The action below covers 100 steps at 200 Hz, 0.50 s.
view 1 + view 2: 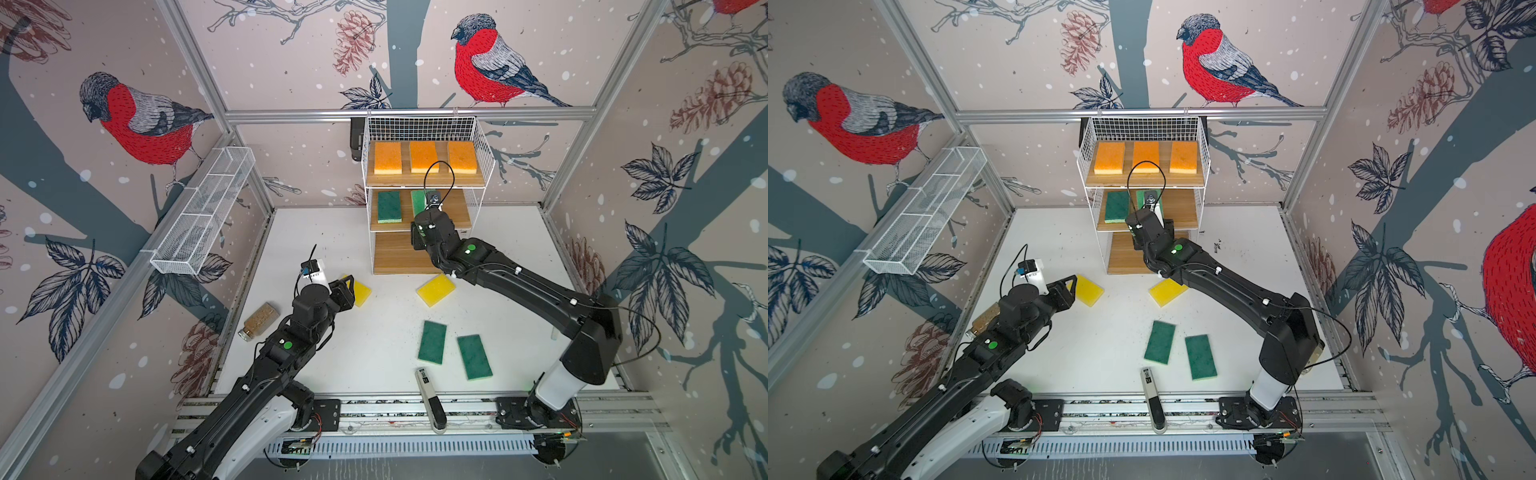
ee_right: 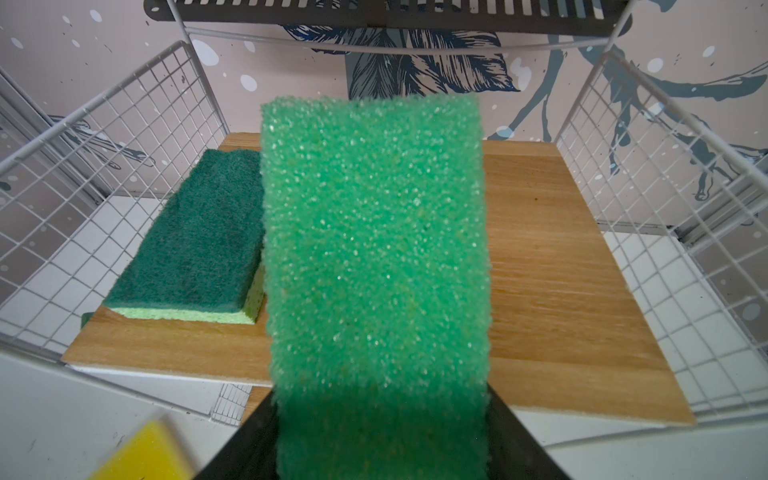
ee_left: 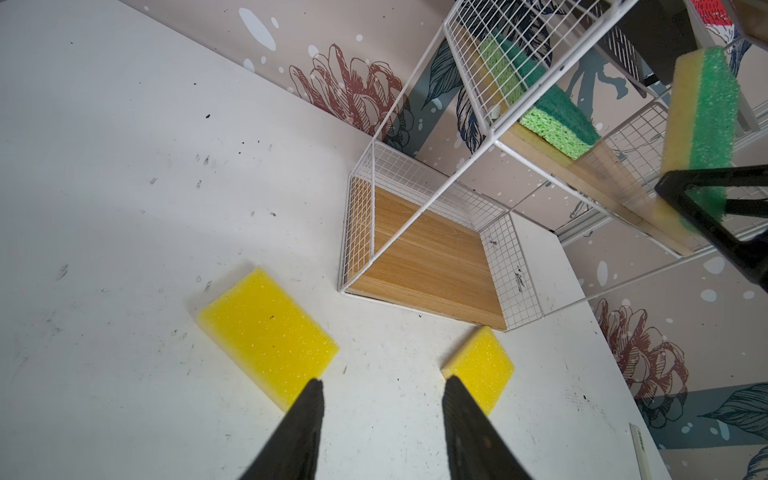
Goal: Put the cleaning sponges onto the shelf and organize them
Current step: 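Lower the bright green sponge onto the middle shelf beside the dark green sponge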
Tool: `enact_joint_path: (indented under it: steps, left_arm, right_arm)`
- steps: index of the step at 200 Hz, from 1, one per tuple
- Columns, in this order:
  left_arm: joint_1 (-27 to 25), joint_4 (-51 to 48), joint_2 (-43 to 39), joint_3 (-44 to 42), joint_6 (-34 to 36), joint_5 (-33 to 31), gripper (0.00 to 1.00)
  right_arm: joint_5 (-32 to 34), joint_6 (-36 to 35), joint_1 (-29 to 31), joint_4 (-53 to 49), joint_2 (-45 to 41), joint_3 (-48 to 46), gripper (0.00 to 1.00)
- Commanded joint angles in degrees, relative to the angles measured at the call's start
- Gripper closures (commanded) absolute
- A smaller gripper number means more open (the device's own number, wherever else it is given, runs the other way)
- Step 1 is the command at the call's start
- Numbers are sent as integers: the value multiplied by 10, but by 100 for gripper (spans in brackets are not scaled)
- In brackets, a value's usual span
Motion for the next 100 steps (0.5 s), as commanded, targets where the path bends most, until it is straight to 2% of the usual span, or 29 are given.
enact_joint_path:
  steps: [1, 100]
  left_arm:
    - [1, 27, 1, -2, 11, -5, 52]
    - [0, 45, 9, -19, -3, -1, 53]
  right_arm:
    - [11, -8, -5, 34, 3, -2, 35]
    - [-17, -6, -23, 75, 20, -8, 35]
